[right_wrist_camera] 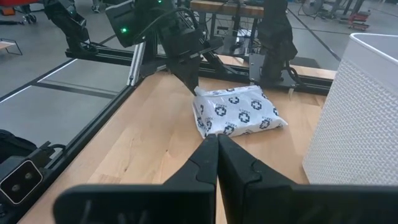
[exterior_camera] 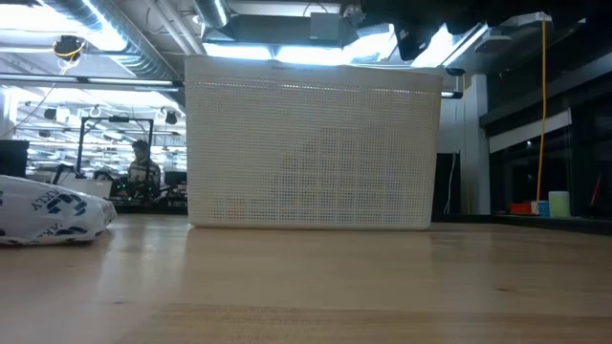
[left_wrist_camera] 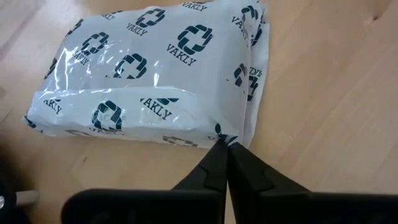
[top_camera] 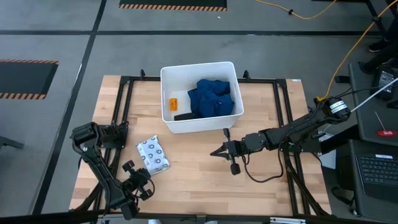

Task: Pick & place medical supplies in basket/bin
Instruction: Put the white mailer bag into the white bin

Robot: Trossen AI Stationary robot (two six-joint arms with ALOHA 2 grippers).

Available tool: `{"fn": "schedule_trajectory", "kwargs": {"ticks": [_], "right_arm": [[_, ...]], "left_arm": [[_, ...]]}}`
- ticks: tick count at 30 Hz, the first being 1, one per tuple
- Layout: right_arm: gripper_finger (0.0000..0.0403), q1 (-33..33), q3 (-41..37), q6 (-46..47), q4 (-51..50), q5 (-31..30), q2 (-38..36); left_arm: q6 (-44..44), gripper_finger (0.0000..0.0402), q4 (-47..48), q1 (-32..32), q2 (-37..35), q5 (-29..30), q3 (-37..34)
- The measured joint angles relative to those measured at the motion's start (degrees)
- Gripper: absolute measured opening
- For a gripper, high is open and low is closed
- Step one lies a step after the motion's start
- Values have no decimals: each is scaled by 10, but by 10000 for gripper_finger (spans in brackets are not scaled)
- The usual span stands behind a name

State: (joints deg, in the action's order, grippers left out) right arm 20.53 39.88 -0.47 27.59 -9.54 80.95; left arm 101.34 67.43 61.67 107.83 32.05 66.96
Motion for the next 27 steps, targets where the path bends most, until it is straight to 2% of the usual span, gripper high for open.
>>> {"fn": "schedule_trajectory", "kwargs": {"ticks": [14,18,24,27], "right_arm": [[8,0,0,0,0,0,0],[8,0,0,0,0,0,0],[8,0,0,0,0,0,0],[8,0,0,0,0,0,0]], "left_arm": [[-26,2,-9,0,0,83,0],[-94,2,-66,0,0,117,0],[-186,2,-133,0,-1,124,0],[-222,2,-160,-1,-1,148,0]]}}
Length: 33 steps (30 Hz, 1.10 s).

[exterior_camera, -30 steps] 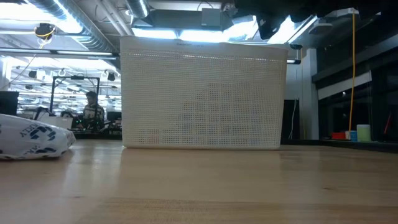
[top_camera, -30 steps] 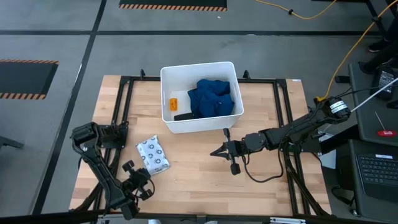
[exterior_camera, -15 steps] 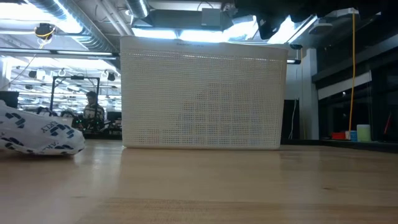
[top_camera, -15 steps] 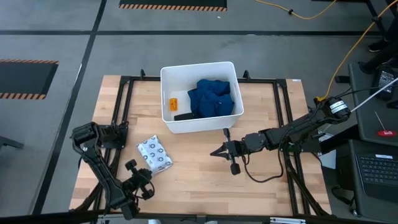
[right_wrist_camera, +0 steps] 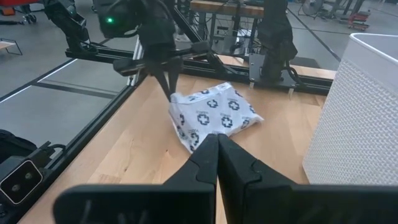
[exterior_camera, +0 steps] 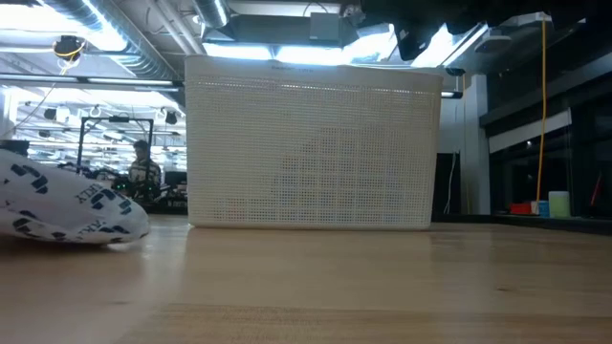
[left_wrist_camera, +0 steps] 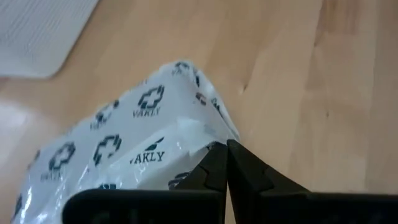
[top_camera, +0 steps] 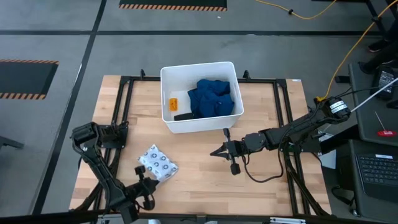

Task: Pick & place medical supplies in basket/bin
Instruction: Put the white mailer bag into the white bin

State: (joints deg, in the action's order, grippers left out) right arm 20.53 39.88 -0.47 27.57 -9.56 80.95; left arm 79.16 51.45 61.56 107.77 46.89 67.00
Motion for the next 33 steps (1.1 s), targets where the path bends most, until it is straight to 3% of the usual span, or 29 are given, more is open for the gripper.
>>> {"fn": "schedule_trajectory", "kwargs": {"ticks": [4,12,24,33], "right_arm": [[8,0,0,0,0,0,0],[8,0,0,0,0,0,0],[8,0,0,0,0,0,0],[8,0,0,4,0,0,0]], "left_arm": [[-57,2,-33,-19,0,14,0],[-252,2,-120,-97,0,15,0],[-572,2,-260,-209,0,-44,0],[-634,2,-293,-242,0,-76,0]]}}
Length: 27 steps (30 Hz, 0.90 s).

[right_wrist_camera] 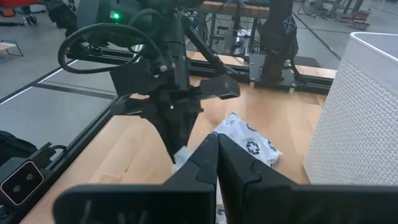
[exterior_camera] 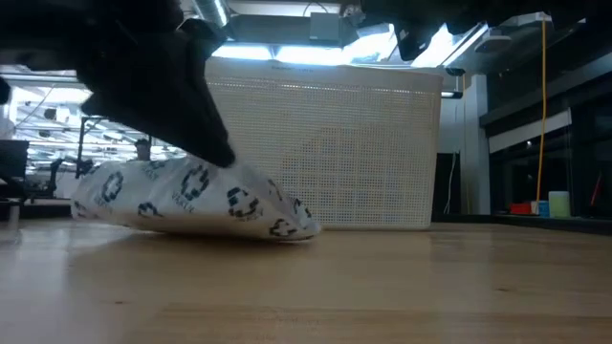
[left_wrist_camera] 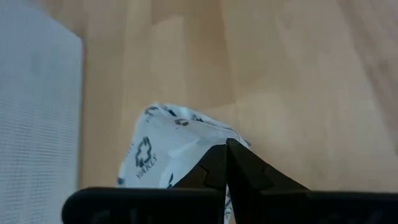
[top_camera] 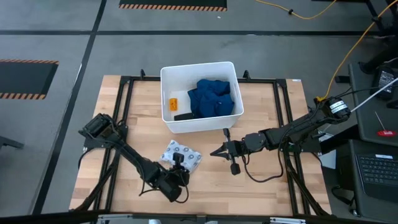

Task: Pick & place medical supplies in basket/bin
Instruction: Put the white mailer bag into the white bin

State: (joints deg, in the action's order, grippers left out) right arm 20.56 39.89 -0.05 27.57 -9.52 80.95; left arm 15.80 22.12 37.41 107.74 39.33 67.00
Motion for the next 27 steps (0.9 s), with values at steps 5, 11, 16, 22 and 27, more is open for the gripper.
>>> {"fn": "schedule_trajectory", "kwargs": {"ticks": [5,11,16,22,27], "right_arm": [[8,0,0,0,0,0,0],[8,0,0,1,0,0,0],[8,0,0,15,-1,1,0],[8,5,0,14,-2,1,0],[8,11,0,13,-3,1,0]], "left_arm": [[21,25,-1,1,0,-40,0],[26,90,-1,3,0,-42,0],[-9,141,10,18,-19,-14,0],[23,172,74,43,-81,17,0],[139,174,204,76,-103,34,0]]}}
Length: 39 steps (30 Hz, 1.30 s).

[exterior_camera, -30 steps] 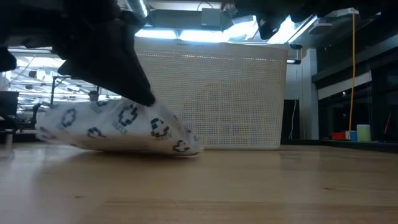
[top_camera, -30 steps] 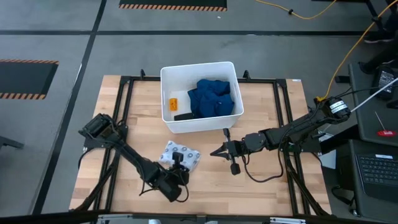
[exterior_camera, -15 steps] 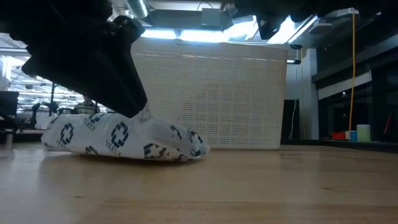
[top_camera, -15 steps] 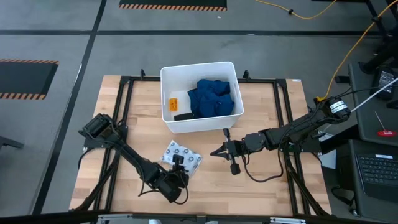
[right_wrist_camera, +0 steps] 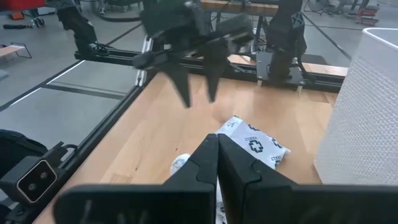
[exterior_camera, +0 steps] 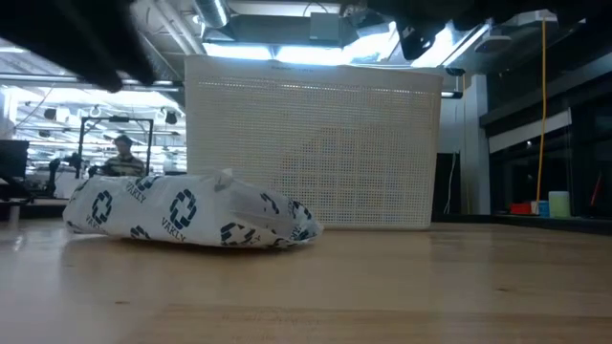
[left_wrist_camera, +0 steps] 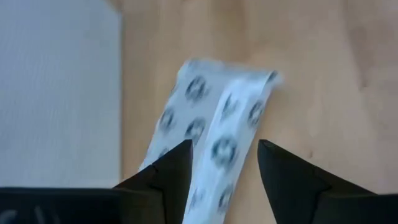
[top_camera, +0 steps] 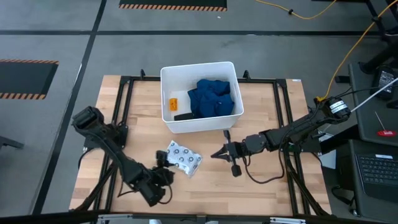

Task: Pick & place medical supplies in basket/bin
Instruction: Put the white mailer bag into the white bin

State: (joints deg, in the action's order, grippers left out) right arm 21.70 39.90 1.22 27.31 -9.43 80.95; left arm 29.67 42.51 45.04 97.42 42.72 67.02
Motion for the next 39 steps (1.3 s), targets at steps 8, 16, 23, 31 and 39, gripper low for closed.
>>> {"fn": "schedule_trajectory", "kwargs": {"ticks": [8,16,23,31,39], "right_arm": [[8,7,0,-2,0,0,0],[8,7,0,-2,0,0,0],[8,7,0,-2,0,-1,0],[8,7,0,-4,0,-2,0],[8,7,0,-4,-1,-1,0]], "left_arm": [[225,171,90,74,-1,49,-51],[316,171,105,71,-1,9,-120],[315,171,79,41,-5,-29,-155],[232,171,14,9,-7,-54,-162],[216,171,7,-14,-19,-57,-162]]}}
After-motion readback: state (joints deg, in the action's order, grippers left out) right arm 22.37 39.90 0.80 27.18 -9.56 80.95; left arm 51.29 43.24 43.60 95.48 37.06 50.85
